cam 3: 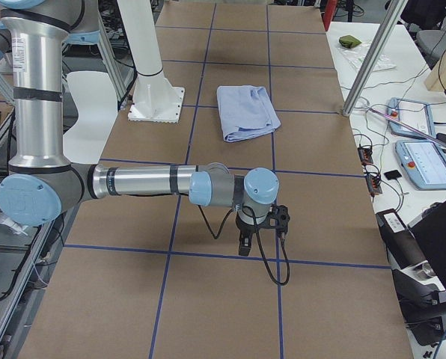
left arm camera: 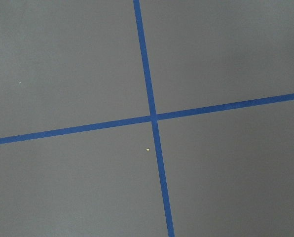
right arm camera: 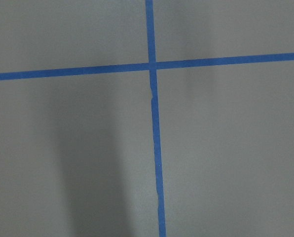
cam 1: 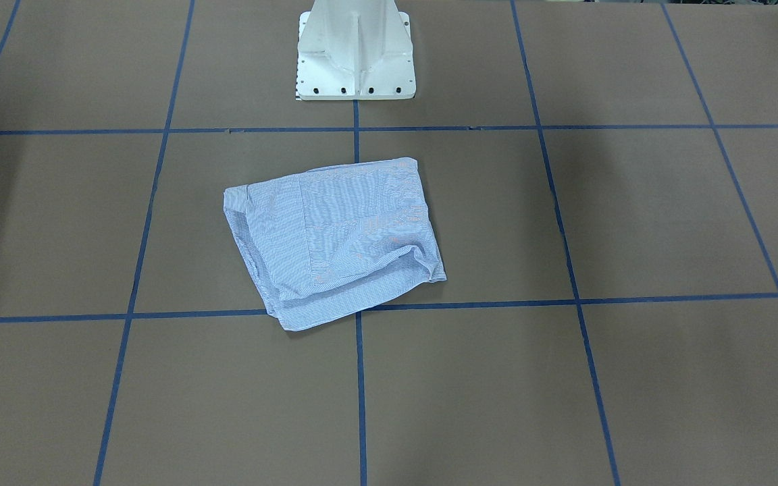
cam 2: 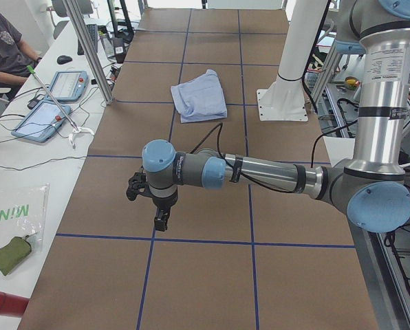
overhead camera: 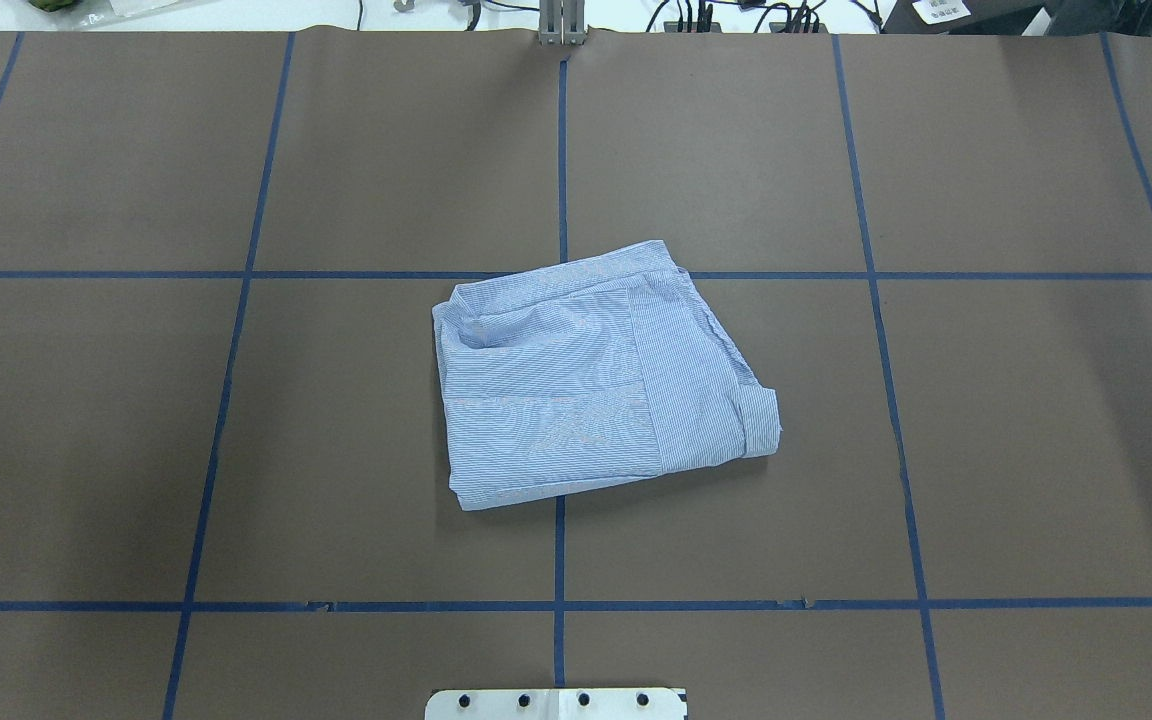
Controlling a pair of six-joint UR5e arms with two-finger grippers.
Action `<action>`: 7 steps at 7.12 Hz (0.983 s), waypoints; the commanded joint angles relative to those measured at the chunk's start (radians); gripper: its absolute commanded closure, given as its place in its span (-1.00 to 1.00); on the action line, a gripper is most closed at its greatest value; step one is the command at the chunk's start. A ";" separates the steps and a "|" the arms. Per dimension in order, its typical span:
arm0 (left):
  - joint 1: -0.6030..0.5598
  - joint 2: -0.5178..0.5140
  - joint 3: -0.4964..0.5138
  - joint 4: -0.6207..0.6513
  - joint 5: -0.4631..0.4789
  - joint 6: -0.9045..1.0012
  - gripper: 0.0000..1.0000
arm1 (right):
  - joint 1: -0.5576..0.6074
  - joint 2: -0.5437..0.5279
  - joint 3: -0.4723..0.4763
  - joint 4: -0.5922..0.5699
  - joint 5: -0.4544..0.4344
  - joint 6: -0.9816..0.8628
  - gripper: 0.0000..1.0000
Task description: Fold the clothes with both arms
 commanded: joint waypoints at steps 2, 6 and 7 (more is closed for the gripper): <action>0.000 -0.002 0.002 0.000 -0.001 -0.002 -0.98 | 0.000 0.005 0.000 0.001 -0.002 0.005 -1.00; 0.000 0.012 0.006 0.000 -0.058 -0.018 -0.98 | 0.002 0.011 0.000 0.001 -0.002 0.002 -1.00; -0.001 0.012 0.014 0.000 -0.061 -0.018 -0.98 | 0.002 0.012 0.001 0.001 -0.002 0.002 -1.00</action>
